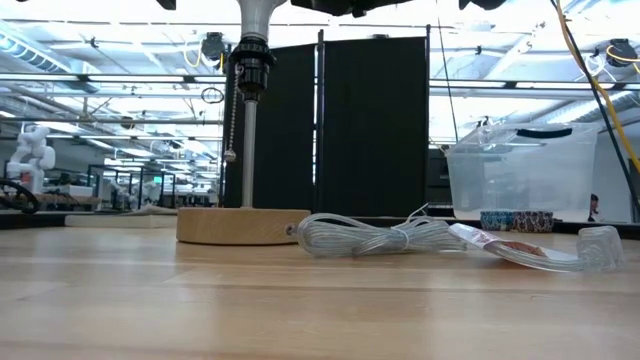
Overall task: Screw lightbulb
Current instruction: Insert the lightbulb into the lamp socket
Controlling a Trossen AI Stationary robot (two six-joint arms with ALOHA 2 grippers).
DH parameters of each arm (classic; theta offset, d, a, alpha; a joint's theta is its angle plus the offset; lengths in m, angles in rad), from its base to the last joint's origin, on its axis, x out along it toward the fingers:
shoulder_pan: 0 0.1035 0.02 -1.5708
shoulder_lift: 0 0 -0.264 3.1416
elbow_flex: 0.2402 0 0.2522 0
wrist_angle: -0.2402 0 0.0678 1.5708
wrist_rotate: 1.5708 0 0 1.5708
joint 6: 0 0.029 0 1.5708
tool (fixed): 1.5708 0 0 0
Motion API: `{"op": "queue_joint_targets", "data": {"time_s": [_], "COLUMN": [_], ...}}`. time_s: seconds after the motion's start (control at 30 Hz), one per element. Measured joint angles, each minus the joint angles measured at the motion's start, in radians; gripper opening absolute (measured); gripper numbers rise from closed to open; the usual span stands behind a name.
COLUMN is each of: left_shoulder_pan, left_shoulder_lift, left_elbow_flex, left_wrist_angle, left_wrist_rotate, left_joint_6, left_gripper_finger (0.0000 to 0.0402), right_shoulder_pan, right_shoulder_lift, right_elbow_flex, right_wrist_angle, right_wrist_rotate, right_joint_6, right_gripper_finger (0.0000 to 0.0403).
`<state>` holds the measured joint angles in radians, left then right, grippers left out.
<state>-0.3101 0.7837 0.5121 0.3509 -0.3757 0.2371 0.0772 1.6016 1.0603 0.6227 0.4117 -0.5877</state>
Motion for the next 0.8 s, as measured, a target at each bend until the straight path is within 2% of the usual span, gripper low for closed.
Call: {"op": "queue_joint_targets", "data": {"time_s": [0.6,0.8], "left_shoulder_pan": [0.076,0.115], "left_shoulder_lift": [0.000,0.000], "left_elbow_flex": [0.000,0.000], "left_wrist_angle": [-0.098,-0.122], "left_wrist_rotate": [-0.029,-0.053], "left_joint_6": [-0.052,-0.073], "left_gripper_finger": [0.0000,0.0000], "right_shoulder_pan": [0.043,0.075], "right_shoulder_lift": [-0.002,0.000], "right_elbow_flex": [0.000,0.000], "right_wrist_angle": [-0.031,-0.053], "right_wrist_rotate": [-0.006,-0.047], "right_joint_6": [0.030,0.030], "right_gripper_finger": [0.0000,0.0000]}}
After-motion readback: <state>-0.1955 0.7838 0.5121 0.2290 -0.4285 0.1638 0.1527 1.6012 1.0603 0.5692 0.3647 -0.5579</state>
